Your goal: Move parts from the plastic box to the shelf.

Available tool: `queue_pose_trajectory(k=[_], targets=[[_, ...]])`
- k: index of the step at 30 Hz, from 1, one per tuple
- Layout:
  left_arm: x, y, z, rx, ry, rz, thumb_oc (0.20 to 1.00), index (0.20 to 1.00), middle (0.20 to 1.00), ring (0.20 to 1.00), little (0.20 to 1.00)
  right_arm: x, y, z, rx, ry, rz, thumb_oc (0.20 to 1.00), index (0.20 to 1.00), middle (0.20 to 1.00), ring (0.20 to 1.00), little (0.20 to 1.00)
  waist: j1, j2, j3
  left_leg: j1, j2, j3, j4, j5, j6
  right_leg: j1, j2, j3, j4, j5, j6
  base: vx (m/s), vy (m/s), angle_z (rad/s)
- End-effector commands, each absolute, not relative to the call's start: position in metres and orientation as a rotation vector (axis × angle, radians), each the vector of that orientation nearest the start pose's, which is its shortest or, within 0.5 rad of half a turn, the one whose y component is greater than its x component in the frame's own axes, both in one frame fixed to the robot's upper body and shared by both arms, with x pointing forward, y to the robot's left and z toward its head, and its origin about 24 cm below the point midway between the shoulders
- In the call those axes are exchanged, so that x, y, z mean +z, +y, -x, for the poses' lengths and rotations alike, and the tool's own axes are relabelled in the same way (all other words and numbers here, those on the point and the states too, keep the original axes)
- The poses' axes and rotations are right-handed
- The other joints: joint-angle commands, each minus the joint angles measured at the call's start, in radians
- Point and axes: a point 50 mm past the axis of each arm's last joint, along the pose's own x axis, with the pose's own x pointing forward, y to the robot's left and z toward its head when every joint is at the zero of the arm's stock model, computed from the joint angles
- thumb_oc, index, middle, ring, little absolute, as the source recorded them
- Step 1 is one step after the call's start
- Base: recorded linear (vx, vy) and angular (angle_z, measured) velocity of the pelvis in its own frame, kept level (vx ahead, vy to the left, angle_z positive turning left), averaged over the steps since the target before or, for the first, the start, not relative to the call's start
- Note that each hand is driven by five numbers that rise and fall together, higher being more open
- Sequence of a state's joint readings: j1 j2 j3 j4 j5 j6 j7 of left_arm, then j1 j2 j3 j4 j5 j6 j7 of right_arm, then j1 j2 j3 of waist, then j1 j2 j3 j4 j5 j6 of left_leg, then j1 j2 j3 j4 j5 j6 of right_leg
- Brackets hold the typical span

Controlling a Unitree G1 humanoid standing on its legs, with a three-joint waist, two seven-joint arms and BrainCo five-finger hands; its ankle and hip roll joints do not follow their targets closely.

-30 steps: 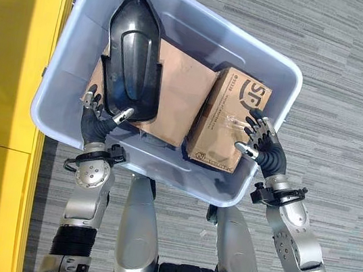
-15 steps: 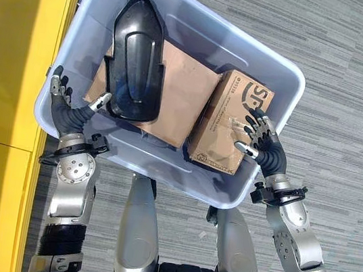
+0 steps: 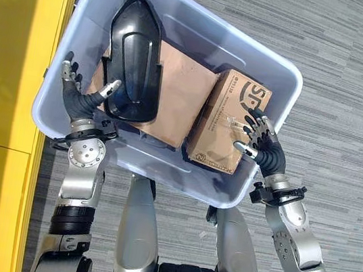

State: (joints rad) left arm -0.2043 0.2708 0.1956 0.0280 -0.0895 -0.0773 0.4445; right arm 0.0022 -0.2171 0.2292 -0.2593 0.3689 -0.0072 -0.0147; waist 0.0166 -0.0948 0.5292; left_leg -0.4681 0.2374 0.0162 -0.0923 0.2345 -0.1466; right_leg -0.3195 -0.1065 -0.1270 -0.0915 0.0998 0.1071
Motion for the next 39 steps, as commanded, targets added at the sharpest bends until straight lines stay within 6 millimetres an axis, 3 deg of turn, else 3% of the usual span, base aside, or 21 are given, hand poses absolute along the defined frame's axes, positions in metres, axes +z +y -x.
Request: queue_pose_trajectory(k=[1, 7, 9, 13, 25, 27, 39], targets=[[0.137, 0.278, -0.27, 0.668, -0.409, -0.134, 1.0, 1.0, 1.0, 1.0, 1.0, 0.117, -0.125, -0.237, 0.274, -0.306, -0.216, 1.0, 1.0, 1.0, 1.0, 1.0, -0.001, -0.033, -0.009, 0.137, 0.019, 0.057, 0.005, -0.175, 0.006, 0.033, -0.075, 0.01, 0.019, 0.032, -0.058, 0.0, 0.0, 0.0], [0.111, 0.283, -0.276, 0.674, -0.278, -0.137, 1.0, 1.0, 1.0, 1.0, 1.0, 0.109, -0.127, -0.235, 0.266, -0.265, -0.229, 1.0, 1.0, 1.0, 1.0, 1.0, -0.009, -0.039, -0.009, 0.148, 0.021, 0.063, 0.005, -0.187, 0.005, 0.037, -0.071, 0.016, 0.019, 0.027, -0.056, 0.0, 0.001, -0.01], [0.091, 0.291, -0.279, 0.716, -0.183, -0.093, 1.0, 1.0, 1.0, 1.0, 1.0, 0.105, -0.125, -0.234, 0.275, -0.244, -0.234, 1.0, 1.0, 1.0, 1.0, 1.0, -0.013, -0.044, -0.009, 0.146, 0.023, 0.067, 0.005, -0.187, 0.003, 0.029, -0.07, 0.017, 0.02, 0.027, -0.054, 0.0, 0.0, 0.0], [0.071, 0.307, -0.282, 0.808, -0.069, -0.054, 1.0, 1.0, 1.0, 1.0, 1.0, 0.102, -0.121, -0.23, 0.306, -0.222, -0.244, 1.0, 1.0, 1.0, 1.0, 1.0, -0.023, -0.058, -0.009, 0.148, 0.024, 0.071, 0.005, -0.188, -0.002, 0.026, -0.068, 0.019, 0.021, 0.025, -0.054, 0.0, 0.002, -0.01], [0.073, 0.321, -0.292, 0.841, -0.023, -0.083, 1.0, 1.0, 1.0, 1.0, 1.0, 0.106, -0.117, -0.227, 0.338, -0.224, -0.262, 1.0, 1.0, 1.0, 1.0, 1.0, -0.041, -0.07, -0.009, 0.133, 0.025, 0.078, 0.005, -0.188, 0.0, -0.004, -0.072, 0.019, 0.027, 0.031, -0.052, 0.0, 0.0, 0.0], [0.072, 0.321, -0.293, 0.83, -0.013, -0.09, 0.2, 0.2, 0.2, 0.2, 0.2, 0.105, -0.116, -0.226, 0.345, -0.217, -0.271, 1.0, 1.0, 1.0, 1.0, 1.0, -0.044, -0.068, -0.009, 0.134, 0.026, 0.077, 0.005, -0.189, 0.001, -0.006, -0.073, 0.02, 0.029, 0.034, -0.051, 0.03, -0.003, -0.04], [0.076, 0.316, -0.296, 0.784, -0.015, -0.192, 0.2, 0.2, 0.2, 0.2, 0.2, 0.102, -0.12, -0.227, 0.335, -0.206, -0.271, 1.0, 1.0, 1.0, 1.0, 1.0, -0.046, -0.064, -0.009, 0.147, 0.024, 0.078, 0.005, -0.202, 0.004, -0.002, -0.071, 0.025, 0.036, 0.035, -0.049, 0.01, -0.001, -0.01]])
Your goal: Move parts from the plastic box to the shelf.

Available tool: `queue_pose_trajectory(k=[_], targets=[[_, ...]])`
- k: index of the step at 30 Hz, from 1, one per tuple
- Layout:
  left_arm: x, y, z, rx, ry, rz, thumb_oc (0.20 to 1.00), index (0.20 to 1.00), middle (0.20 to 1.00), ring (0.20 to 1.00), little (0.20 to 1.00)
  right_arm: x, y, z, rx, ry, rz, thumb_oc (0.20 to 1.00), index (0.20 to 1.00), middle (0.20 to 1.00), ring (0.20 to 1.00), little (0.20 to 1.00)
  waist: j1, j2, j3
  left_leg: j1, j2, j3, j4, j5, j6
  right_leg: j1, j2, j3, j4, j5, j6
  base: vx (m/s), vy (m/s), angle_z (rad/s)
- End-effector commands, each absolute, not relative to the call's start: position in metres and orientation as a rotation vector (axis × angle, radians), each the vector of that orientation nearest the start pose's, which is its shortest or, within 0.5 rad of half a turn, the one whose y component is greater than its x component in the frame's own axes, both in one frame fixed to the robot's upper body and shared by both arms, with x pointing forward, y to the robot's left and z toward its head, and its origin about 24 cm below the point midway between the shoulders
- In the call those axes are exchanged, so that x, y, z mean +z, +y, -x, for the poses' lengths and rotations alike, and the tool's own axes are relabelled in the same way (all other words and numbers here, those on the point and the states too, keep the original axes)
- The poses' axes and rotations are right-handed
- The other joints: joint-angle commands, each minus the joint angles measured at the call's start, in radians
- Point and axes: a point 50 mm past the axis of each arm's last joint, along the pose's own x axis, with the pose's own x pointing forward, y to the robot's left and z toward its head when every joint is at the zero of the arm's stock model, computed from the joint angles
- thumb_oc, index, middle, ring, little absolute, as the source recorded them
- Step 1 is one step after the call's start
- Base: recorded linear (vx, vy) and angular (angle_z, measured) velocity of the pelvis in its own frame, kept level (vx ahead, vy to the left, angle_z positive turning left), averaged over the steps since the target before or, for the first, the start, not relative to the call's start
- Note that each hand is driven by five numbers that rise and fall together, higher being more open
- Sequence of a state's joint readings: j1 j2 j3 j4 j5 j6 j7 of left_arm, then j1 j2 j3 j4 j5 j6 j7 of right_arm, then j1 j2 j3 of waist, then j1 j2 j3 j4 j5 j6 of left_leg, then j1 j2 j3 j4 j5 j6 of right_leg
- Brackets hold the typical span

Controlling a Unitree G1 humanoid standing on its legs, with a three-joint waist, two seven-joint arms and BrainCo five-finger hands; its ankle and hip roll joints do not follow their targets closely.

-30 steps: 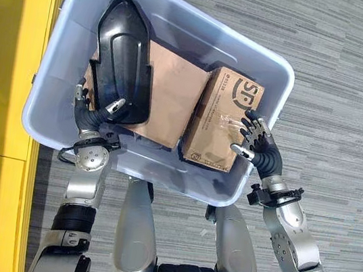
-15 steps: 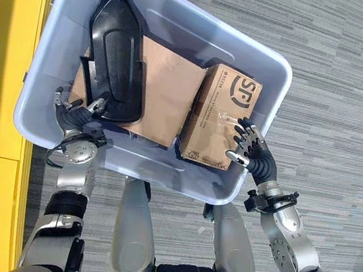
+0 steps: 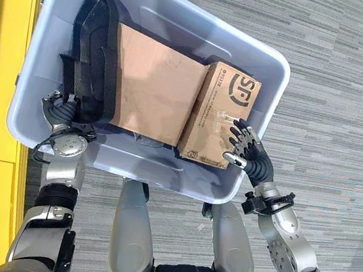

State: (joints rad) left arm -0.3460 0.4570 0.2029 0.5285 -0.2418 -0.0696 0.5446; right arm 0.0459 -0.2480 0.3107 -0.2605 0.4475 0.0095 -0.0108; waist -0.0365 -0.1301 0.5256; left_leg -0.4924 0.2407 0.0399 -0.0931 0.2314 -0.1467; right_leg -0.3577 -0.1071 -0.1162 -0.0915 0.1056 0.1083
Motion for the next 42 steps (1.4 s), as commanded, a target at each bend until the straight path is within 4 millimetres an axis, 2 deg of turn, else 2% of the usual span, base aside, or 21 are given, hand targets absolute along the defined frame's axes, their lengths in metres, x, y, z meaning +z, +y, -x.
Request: queue_pose_trajectory(k=[1, 10, 22, 23, 31, 42], targets=[[0.076, 0.317, -0.295, 0.786, -0.017, -0.193, 0.2, 0.2, 0.2, 0.2, 0.2, 0.101, -0.12, -0.227, 0.334, -0.206, -0.269, 1.0, 1.0, 1.0, 1.0, 1.0, 0.008, -0.029, -0.006, 0.172, 0.021, 0.056, 0.006, -0.2, 0.005, 0.038, -0.069, 0.016, 0.036, 0.028, -0.051, 0.0, 0.0, 0.0], [0.078, 0.314, -0.291, 0.782, -0.044, -0.181, 0.2, 0.2, 0.2, 0.2, 0.2, 0.099, -0.123, -0.228, 0.324, -0.195, -0.261, 1.0, 1.0, 1.0, 1.0, 1.0, 0.013, -0.022, -0.006, 0.19, 0.019, 0.057, 0.006, -0.202, 0.004, 0.052, -0.068, 0.018, 0.037, 0.028, -0.051, 0.0, 0.0, 0.0], [0.092, 0.316, -0.263, 0.803, -0.151, -0.237, 0.2, 0.2, 0.2, 0.2, 0.2, 0.099, -0.13, -0.238, 0.284, -0.2, -0.235, 1.0, 1.0, 1.0, 1.0, 1.0, 0.047, 0.026, -0.006, 0.266, 0.006, 0.057, 0.006, -0.205, 0.012, 0.131, -0.076, 0.022, 0.047, 0.015, -0.056, 0.0, 0.002, 0.0], [0.098, 0.319, -0.26, 0.814, -0.168, -0.286, 0.2, 0.2, 0.2, 0.2, 0.2, 0.099, -0.131, -0.24, 0.275, -0.201, -0.232, 1.0, 1.0, 1.0, 1.0, 1.0, 0.051, 0.032, -0.006, 0.282, 0.003, 0.057, 0.006, -0.205, 0.013, 0.149, -0.078, 0.023, 0.047, 0.013, -0.058, -0.01, 0.001, 0.04], [0.113, 0.317, -0.257, 0.805, -0.239, -0.337, 0.2, 0.2, 0.2, 0.2, 0.2, 0.098, -0.135, -0.246, 0.246, -0.197, -0.239, 1.0, 1.0, 1.0, 1.0, 1.0, 0.059, 0.054, -0.006, 0.353, -0.013, 0.054, 0.006, -0.206, 0.02, 0.233, -0.086, 0.015, 0.043, 0.008, -0.066, -0.01, -0.002, 0.02], [0.119, 0.31, -0.254, 0.777, -0.275, -0.363, 0.2, 0.2, 0.2, 0.2, 0.2, 0.1, -0.136, -0.249, 0.236, -0.212, -0.255, 1.0, 1.0, 1.0, 1.0, 1.0, 0.055, 0.075, -0.006, 0.431, -0.019, 0.053, 0.006, -0.211, 0.028, 0.318, -0.085, 0.017, 0.041, 0.004, -0.072, 0.0, 0.0, 0.0]])
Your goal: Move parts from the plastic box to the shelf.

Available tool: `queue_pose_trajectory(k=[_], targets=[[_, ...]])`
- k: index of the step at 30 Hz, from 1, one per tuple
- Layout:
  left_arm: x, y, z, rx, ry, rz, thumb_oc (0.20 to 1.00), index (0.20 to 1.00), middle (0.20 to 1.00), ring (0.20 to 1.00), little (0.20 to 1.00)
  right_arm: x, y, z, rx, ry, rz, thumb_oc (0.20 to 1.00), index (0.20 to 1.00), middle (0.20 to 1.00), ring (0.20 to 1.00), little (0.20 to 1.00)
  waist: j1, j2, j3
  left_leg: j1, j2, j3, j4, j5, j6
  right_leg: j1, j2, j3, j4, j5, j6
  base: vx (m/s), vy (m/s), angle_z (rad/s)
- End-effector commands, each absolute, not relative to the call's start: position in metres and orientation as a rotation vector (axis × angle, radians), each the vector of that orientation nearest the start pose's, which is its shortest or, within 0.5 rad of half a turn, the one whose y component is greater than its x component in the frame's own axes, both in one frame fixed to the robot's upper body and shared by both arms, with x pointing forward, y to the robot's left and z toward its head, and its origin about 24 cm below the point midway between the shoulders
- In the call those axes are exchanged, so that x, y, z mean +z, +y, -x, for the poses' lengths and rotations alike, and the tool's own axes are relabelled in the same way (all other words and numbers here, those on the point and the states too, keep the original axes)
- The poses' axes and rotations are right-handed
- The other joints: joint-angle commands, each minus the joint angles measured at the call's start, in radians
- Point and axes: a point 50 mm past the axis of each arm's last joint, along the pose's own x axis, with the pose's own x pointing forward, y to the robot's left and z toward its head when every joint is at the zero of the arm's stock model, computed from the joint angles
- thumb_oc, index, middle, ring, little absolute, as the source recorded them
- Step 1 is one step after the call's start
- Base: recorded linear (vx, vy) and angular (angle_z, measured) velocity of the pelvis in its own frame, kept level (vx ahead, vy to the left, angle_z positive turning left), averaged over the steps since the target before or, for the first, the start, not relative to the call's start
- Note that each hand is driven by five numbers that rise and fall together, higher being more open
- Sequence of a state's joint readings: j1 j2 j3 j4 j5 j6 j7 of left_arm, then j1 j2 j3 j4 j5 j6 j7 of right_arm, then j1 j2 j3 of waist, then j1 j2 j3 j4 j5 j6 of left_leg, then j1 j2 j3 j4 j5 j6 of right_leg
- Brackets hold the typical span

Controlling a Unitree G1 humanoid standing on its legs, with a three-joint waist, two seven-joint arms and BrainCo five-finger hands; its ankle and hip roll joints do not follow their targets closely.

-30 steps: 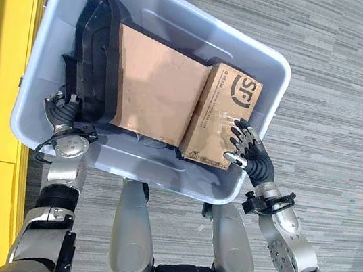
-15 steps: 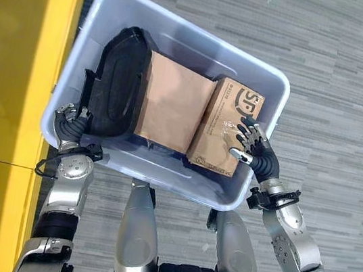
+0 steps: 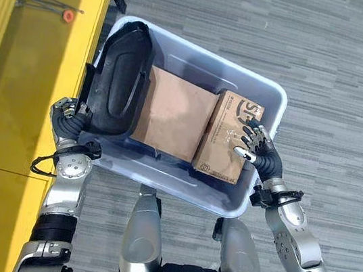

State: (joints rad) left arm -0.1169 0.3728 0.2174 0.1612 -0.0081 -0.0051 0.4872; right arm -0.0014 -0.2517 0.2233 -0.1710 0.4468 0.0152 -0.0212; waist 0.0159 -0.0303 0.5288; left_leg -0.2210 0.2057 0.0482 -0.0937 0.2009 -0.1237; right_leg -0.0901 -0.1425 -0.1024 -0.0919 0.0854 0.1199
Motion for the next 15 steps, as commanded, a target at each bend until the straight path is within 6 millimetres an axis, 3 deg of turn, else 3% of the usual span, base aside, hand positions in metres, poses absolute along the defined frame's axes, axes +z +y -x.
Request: queue_pose_trajectory(k=[1, 7, 15], targets=[[0.12, 0.308, -0.253, 0.77, -0.281, -0.362, 0.2, 0.2, 0.2, 0.2, 0.2, 0.1, -0.137, -0.249, 0.233, -0.211, -0.256, 1.0, 1.0, 1.0, 1.0, 1.0, 0.001, -0.022, -0.009, 0.172, 0.016, 0.044, 0.006, -0.181, 0.006, 0.066, -0.05, 0.003, 0.04, 0.023, -0.084, -0.02, -0.031, 0.02], [0.122, 0.302, -0.248, 0.73, -0.298, -0.364, 0.2, 0.2, 0.2, 0.2, 0.2, 0.1, -0.14, -0.249, 0.231, -0.211, -0.257, 1.0, 1.0, 1.0, 1.0, 1.0, 0.0, -0.007, -0.009, 0.226, 0.017, 0.041, 0.006, -0.178, 0.01, 0.118, -0.047, 0.008, 0.05, 0.019, -0.086, -0.01, -0.029, 0.0], [0.101, 0.299, -0.23, 0.665, -0.211, -0.377, 0.2, 0.2, 0.2, 0.2, 0.2, 0.091, -0.142, -0.245, 0.234, -0.175, -0.282, 1.0, 1.0, 1.0, 1.0, 1.0, -0.001, 0.035, -0.094, 0.268, 0.032, 0.032, 0.006, -0.144, 0.035, 0.147, -0.012, 0.022, 0.161, -0.002, -0.075, -0.01, -0.067, 0.01]])
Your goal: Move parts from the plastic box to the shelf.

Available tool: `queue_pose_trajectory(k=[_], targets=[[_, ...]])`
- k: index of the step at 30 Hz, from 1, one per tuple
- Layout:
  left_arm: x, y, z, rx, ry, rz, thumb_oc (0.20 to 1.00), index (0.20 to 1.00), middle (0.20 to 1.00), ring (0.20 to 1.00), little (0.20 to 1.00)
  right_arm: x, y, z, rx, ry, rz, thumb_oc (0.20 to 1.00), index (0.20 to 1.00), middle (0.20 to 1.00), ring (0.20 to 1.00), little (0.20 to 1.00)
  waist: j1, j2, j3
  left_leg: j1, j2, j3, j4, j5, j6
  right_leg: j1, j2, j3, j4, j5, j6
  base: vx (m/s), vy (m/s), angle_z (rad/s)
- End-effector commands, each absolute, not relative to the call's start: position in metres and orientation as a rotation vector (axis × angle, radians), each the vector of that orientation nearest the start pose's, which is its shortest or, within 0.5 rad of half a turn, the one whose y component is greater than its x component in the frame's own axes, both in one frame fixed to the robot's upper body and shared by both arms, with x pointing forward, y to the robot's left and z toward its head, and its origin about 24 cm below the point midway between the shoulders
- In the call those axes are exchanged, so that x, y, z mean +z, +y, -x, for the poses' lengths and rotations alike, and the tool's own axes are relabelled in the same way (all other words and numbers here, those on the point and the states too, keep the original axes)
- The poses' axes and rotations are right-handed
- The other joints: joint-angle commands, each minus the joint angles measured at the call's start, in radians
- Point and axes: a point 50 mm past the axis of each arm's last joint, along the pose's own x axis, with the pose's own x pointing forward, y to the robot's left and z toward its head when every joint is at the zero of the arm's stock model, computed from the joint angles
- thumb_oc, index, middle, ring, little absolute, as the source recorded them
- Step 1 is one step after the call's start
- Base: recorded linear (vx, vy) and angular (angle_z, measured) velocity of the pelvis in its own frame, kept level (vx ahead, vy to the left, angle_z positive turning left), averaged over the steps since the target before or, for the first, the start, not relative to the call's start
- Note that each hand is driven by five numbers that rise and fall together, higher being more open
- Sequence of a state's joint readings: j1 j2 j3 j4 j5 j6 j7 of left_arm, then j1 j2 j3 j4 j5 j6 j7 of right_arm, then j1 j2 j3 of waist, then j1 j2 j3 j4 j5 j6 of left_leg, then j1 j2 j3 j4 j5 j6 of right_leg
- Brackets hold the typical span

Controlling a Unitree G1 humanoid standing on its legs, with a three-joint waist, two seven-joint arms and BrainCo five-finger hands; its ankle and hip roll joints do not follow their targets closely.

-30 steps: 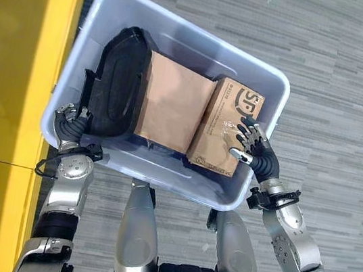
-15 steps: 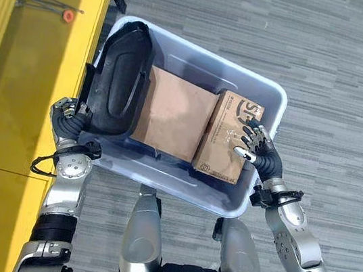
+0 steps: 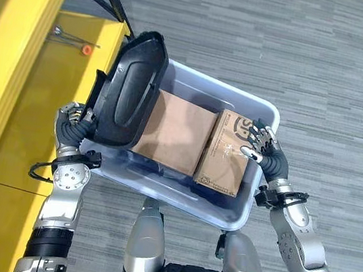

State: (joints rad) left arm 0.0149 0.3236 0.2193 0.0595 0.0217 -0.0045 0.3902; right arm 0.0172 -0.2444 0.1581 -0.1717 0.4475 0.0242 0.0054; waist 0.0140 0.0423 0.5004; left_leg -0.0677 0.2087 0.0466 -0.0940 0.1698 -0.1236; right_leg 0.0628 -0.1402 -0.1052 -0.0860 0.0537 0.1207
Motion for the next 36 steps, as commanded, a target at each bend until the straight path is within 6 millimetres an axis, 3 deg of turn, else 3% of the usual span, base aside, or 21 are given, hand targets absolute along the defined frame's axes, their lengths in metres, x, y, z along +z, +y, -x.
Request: queue_pose_trajectory(k=[1, 6, 10, 14, 17, 18, 20, 22, 24, 27, 36], targets=[[0.099, 0.3, -0.229, 0.664, -0.203, -0.375, 0.2, 0.2, 0.2, 0.2, 0.2, 0.09, -0.142, -0.245, 0.234, -0.174, -0.284, 1.0, 1.0, 1.0, 1.0, 1.0, 0.0, -0.034, -0.07, 0.117, 0.031, 0.034, 0.007, -0.111, 0.037, -0.004, -0.01, 0.028, 0.163, 0.027, -0.074, -0.11, -0.173, 0.05], [0.089, 0.3, -0.216, 0.667, -0.162, -0.352, 0.2, 0.2, 0.2, 0.2, 0.2, 0.093, -0.14, -0.245, 0.263, -0.181, -0.265, 1.0, 1.0, 1.0, 1.0, 1.0, 0.012, -0.013, -0.08, 0.136, 0.078, 0.027, 0.007, -0.071, 0.072, -0.018, 0.048, 0.057, 0.317, 0.014, -0.046, -0.08, -0.151, 0.03], [0.084, 0.299, -0.209, 0.68, -0.141, -0.325, 0.2, 0.2, 0.2, 0.2, 0.2, 0.098, -0.137, -0.249, 0.287, -0.197, -0.248, 1.0, 1.0, 1.0, 1.0, 1.0, 0.041, -0.009, -0.053, 0.134, 0.113, 0.015, 0.01, -0.052, 0.088, -0.029, 0.092, 0.07, 0.353, 0.006, -0.033, -0.17, -0.237, -0.05], [0.079, 0.297, -0.208, 0.691, -0.13, -0.283, 0.2, 0.2, 0.2, 0.2, 0.2, 0.1, -0.136, -0.252, 0.288, -0.204, -0.235, 1.0, 1.0, 1.0, 1.0, 1.0, 0.068, -0.022, -0.021, 0.063, 0.11, 0.004, 0.007, -0.041, 0.091, -0.029, 0.121, 0.075, 0.331, 0.013, -0.035, -0.19, -0.234, -0.09], [0.073, 0.291, -0.215, 0.659, -0.109, -0.261, 0.2, 0.2, 0.2, 0.2, 0.2, 0.096, -0.142, -0.252, 0.25, -0.19, -0.229, 1.0, 1.0, 1.0, 1.0, 1.0, 0.077, -0.069, -0.006, 0.045, 0.071, 0.065, 0.022, -0.063, 0.096, -0.006, 0.094, 0.055, 0.273, 0.033, -0.053, -0.16, -0.17, 0.54], [0.075, 0.291, -0.216, 0.638, -0.111, -0.276, 0.2, 0.2, 0.2, 0.2, 0.2, 0.091, -0.145, -0.251, 0.234, -0.17, -0.231, 1.0, 1.0, 1.0, 1.0, 1.0, 0.079, -0.089, -0.01, 0.083, 0.066, 0.066, 0.114, -0.078, 0.094, -0.009, 0.084, 0.051, 0.244, 0.038, -0.072, -0.22, -0.085, 0.33], [0.077, 0.291, -0.215, 0.627, -0.11, -0.3, 0.2, 0.2, 0.2, 0.2, 0.2, 0.085, -0.15, -0.248, 0.214, -0.15, -0.233, 1.0, 1.0, 1.0, 1.0, 1.0, 0.07, -0.097, -0.04, 0.113, 0.084, 0.045, 0.204, -0.086, 0.092, -0.026, 0.076, 0.041, 0.223, 0.032, -0.083, -0.16, 0.009, 0.37], [0.079, 0.289, -0.215, 0.618, -0.116, -0.305, 0.2, 0.2, 0.2, 0.2, 0.2, 0.082, -0.152, -0.247, 0.197, -0.14, -0.242, 1.0, 1.0, 1.0, 1.0, 1.0, 0.055, -0.083, -0.083, 0.172, 0.104, -0.006, 0.253, -0.075, 0.089, -0.039, 0.07, 0.037, 0.214, 0.028, -0.085, -0.01, 0.139, 0.34], [0.08, 0.292, -0.211, 0.632, -0.12, -0.314, 0.2, 0.2, 0.2, 0.2, 0.2, 0.079, -0.15, -0.246, 0.2, -0.131, -0.267, 1.0, 1.0, 1.0, 1.0, 1.0, 0.046, -0.064, -0.128, 0.21, 0.092, -0.047, 0.168, -0.08, 0.08, -0.058, 0.07, 0.049, 0.208, 0.023, -0.076, 0.01, 0.217, 0.46], [0.078, 0.286, -0.21, 0.618, -0.123, -0.303, 0.2, 0.2, 0.2, 0.2, 0.2, 0.08, -0.15, -0.245, 0.2, -0.136, -0.288, 1.0, 1.0, 1.0, 1.0, 1.0, 0.02, -0.039, -0.162, 0.221, 0.08, 0.02, 0.066, -0.058, 0.054, -0.053, 0.023, 0.033, 0.184, 0.053, -0.066, 0.01, 0.366, 0.49], [0.086, 0.298, -0.209, 0.649, -0.151, -0.359, 0.2, 0.2, 0.2, 0.2, 0.2, 0.084, -0.133, -0.25, 0.244, -0.149, -0.348, 1.0, 1.0, 1.0, 1.0, 1.0, 0.052, -0.051, -0.186, 0.208, 0.004, 0.026, 0.009, -0.081, 0.032, -0.046, -0.082, 0.003, 0.048, 0.064, -0.081, -0.05, 0.275, 0.24]])
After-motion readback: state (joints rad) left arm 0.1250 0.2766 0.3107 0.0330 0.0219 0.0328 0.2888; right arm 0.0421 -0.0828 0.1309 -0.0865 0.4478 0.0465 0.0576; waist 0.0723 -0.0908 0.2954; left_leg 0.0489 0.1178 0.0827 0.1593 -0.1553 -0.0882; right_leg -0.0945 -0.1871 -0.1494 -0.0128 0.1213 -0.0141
